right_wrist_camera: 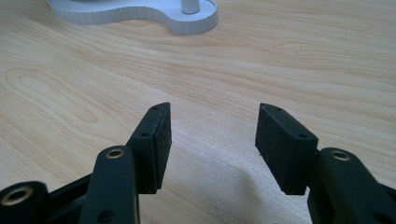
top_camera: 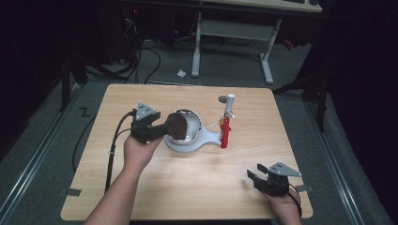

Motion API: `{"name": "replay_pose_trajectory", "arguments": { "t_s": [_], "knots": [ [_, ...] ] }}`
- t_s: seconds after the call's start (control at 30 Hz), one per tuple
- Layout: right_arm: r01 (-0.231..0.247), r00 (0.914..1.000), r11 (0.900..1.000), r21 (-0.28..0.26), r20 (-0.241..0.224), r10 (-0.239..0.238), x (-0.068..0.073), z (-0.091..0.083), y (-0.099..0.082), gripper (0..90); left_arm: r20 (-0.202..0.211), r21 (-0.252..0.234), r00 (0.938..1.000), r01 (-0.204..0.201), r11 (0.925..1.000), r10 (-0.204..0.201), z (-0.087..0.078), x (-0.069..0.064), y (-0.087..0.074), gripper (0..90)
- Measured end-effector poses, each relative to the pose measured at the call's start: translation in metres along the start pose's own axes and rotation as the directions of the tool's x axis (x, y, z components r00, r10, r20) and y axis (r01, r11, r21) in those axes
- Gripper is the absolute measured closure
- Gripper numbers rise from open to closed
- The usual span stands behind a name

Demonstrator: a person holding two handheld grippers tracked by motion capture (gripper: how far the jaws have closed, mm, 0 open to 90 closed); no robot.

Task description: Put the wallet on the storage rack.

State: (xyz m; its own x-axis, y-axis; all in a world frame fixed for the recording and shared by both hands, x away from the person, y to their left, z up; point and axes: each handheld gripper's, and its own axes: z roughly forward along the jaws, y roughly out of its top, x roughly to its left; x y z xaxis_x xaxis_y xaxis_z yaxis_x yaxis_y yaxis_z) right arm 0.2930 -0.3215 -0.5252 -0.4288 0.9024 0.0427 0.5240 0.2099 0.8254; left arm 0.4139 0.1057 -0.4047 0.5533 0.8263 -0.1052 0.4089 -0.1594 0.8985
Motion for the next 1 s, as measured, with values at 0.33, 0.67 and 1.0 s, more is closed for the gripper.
{"name": "replay_pose_trajectory", "arguments": {
  "t_s": [0.33,0.67,1.0],
  "knots": [
    [0.0,1.0,1.0,0.005,-0.002,0.0,0.002,0.002,0.0,46.1,0.019,-0.001,0.9996,0.02,0.9998,-0.02,-0.033,0.012,-0.034,37.4],
    [0.01,0.9999,0.9998,0.015,-0.004,-0.01,0.007,0.004,-0.001,46.1,0.002,0.057,0.9996,0.028,0.998,-0.028,-0.051,0.024,-0.085,31.1],
    [0.023,0.9997,0.9995,0.02,0.002,-0.023,0.009,0.005,-0.001,46.0,-0.064,0.163,0.997,-0.032,0.9861,0.043,-0.066,0.025,-0.165,29.4]
  ]
}}
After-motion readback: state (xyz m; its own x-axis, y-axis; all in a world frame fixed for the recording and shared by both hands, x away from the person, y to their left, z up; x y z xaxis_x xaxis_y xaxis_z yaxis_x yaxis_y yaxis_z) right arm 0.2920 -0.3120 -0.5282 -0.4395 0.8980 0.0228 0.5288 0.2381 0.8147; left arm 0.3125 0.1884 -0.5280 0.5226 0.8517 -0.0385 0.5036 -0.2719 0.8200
